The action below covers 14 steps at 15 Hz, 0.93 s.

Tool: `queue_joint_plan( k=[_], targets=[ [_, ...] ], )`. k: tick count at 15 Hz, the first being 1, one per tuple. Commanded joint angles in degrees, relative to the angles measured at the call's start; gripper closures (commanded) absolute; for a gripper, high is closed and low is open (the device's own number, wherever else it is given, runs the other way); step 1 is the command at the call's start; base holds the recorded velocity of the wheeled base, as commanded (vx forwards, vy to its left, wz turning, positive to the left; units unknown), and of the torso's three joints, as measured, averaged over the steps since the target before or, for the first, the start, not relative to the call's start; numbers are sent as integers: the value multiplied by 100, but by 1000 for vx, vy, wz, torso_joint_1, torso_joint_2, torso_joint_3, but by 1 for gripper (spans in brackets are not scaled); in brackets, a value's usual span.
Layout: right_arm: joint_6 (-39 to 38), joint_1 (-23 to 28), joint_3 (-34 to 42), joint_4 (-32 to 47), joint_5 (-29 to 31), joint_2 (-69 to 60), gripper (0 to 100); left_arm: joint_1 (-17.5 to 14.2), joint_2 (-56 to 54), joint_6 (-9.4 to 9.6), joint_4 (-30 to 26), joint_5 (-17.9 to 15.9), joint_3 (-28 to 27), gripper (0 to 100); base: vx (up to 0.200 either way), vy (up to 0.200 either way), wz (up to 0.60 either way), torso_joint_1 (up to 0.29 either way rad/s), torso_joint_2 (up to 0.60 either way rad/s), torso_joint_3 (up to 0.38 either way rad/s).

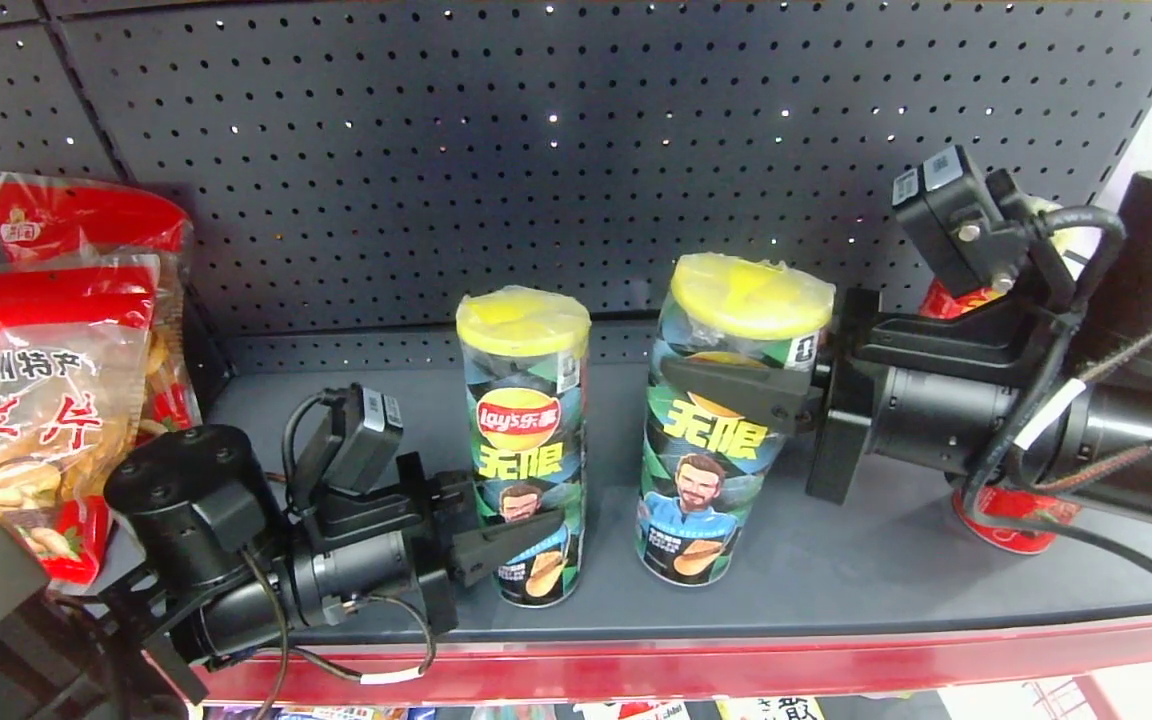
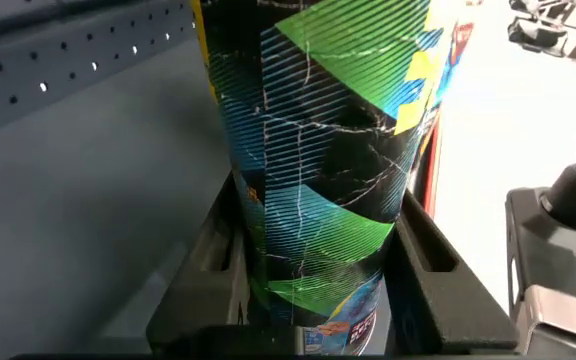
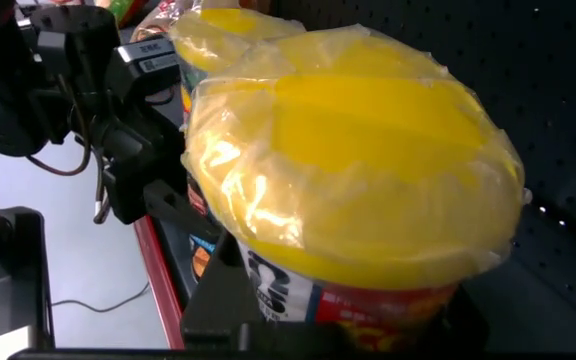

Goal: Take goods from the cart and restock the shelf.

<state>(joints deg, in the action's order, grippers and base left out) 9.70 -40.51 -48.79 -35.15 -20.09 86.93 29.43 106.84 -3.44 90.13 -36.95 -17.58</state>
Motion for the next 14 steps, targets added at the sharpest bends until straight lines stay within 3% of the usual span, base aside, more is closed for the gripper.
queue_joint_plan(
  k=[1,9,14],
  targets=[
    [5,-1,1,-1,-4,-1,100,2,65,1,-12,12,44,0,0,0,0,0,0,0],
    [-4,-1,1,-1,-4,-1,100,2,-49,-8,-12,12,264,0,0,0,0,0,0,0],
    [-4,-10,10,-10,-4,8,100,-16,-1086,-25,-12,100,1389,0,0,0,0,0,0,0]
  ],
)
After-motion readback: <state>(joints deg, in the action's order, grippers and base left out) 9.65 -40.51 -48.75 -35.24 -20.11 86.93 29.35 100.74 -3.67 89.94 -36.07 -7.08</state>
